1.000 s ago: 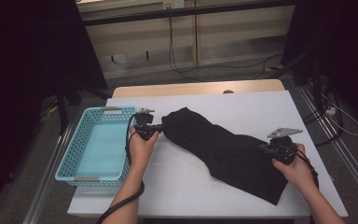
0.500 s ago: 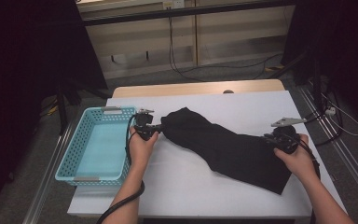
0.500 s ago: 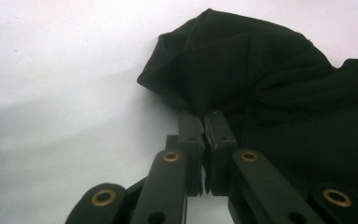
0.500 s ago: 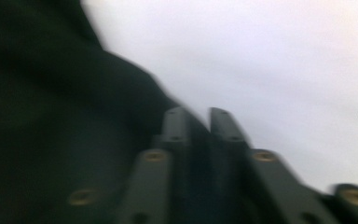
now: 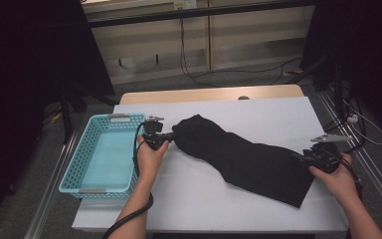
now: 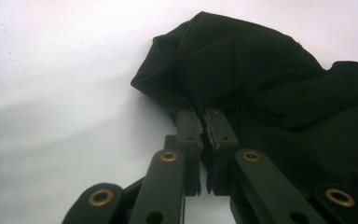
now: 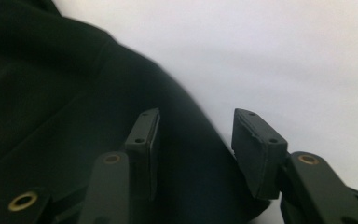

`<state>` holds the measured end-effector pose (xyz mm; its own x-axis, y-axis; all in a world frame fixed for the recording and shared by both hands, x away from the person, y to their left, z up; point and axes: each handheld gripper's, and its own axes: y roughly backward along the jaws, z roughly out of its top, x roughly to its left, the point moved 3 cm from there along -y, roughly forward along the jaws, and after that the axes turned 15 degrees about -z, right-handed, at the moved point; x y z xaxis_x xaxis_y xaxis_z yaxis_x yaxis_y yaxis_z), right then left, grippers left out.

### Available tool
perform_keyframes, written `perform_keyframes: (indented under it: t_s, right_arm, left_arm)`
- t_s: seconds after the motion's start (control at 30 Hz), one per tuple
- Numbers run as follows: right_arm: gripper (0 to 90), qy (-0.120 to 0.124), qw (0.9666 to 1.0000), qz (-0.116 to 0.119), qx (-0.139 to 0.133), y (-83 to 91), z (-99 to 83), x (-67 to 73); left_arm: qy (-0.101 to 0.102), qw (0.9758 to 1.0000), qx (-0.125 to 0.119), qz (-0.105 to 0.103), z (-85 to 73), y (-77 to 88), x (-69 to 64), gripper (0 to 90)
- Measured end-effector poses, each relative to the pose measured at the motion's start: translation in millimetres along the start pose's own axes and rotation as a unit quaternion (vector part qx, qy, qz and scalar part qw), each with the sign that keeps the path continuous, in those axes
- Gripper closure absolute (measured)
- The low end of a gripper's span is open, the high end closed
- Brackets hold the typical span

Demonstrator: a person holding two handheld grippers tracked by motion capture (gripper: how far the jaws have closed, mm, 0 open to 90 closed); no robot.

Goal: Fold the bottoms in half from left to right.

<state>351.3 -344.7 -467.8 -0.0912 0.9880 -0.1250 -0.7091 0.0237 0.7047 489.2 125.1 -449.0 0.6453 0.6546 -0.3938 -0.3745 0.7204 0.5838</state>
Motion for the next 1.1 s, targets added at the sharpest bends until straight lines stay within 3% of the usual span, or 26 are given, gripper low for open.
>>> perform_keyframes:
  t_s: [0.13,0.27,0.37,0.43,0.5,0.6,0.83,0.93,1.1]
  right_arm:
    - [61.9,0.02,0.9997,-0.006,-0.012,11.1,2.5,-0.6]
    - [58.6,0.009,0.9996,-0.013,-0.022,11.9,1.5,-1.9]
    - [57.9,-0.001,0.9999,-0.011,-0.011,3.0,-1.6,-2.3]
    - [60.9,0.0,1.0,-0.007,-0.004,-0.3,-2.9,-0.6]
    - [75.9,0.008,0.9999,0.01,0.001,-1.6,-4.3,3.3]
    - [86.5,0.024,0.9994,0.023,0.007,1.0,-3.9,8.1]
    - [88.0,0.034,0.9986,0.035,0.02,10.0,-5.6,9.1]
    - [88.2,0.023,0.999,0.034,0.019,18.6,-6.2,-2.0]
    - [88.2,0.026,0.9994,0.012,0.02,29.1,-11.0,-17.7]
  left_arm:
    - [0.0,1.0,-0.003,0.001,0.7,2.8,0.3,86.1]
    - [-0.002,1.0,0.001,0.0,-1.1,2.1,-0.1,87.7]
    - [-0.008,1.0,0.002,0.002,-1.9,0.9,-1.7,86.3]
    - [-0.015,0.9999,0.004,0.007,-1.6,-0.6,-1.7,77.9]
    - [-0.017,0.9998,0.005,0.008,-0.8,-2.7,-1.1,65.7]
    - [-0.021,0.9996,-0.001,0.021,0.3,-5.0,1.0,45.7]
    - [-0.027,0.9994,-0.006,0.021,-0.4,-5.1,-0.6,39.2]
    - [-0.029,0.9992,-0.006,0.026,0.8,-2.4,1.2,36.8]
    - [-0.026,0.9993,-0.006,0.028,3.7,-0.4,3.7,33.9]
